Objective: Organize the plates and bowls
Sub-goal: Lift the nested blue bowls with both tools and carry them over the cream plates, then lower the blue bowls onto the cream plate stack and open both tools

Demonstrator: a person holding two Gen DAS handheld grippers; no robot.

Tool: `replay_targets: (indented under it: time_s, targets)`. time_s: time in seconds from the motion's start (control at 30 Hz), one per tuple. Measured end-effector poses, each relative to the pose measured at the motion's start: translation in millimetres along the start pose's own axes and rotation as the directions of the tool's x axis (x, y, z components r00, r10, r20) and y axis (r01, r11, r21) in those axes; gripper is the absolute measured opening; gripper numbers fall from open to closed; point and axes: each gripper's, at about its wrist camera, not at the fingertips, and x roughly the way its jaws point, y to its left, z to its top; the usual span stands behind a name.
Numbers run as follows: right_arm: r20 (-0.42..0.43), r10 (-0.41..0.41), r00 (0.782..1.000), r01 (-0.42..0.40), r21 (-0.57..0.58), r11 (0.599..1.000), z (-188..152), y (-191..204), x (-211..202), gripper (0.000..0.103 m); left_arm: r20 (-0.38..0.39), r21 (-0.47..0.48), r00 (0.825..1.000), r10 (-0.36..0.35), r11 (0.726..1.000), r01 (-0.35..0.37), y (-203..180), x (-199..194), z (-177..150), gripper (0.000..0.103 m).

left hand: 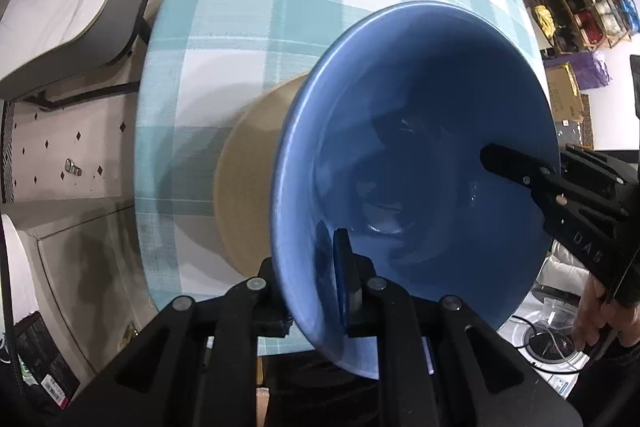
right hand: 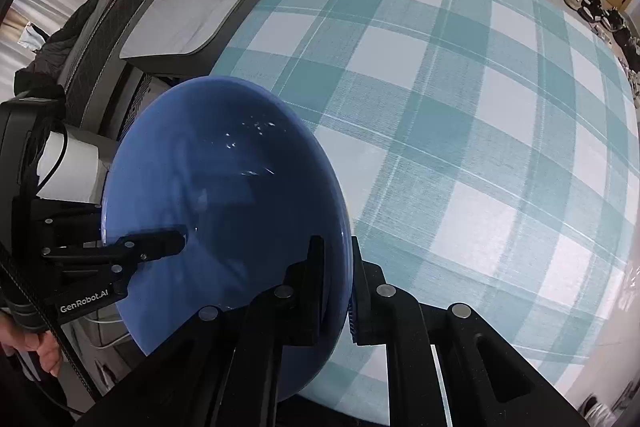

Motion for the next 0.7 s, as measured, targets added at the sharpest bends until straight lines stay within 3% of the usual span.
replay_targets:
  time_s: [0.27,0.5,0.7]
  targets:
    - [0.008,-0.070,0.997,0.071,-0.072,0.995,-11,19,22,0.010,0.002,-0.002,1.000,0.021,1.000,-0.021,12,13,-6,0.013]
    - [0.039,-0.086,0.996,0.090,-0.098,0.991,-18,28,23,0.012,0.021,0.005,0.999,0.029,1.000,-0.029,17,19,-10,0.016]
    - [0.025,-0.058,0.998,0.059,-0.081,0.995,-18,24,23,0.013,0.028,0.011,0.999,0.030,0.999,-0.030,18,19,-8,0.023]
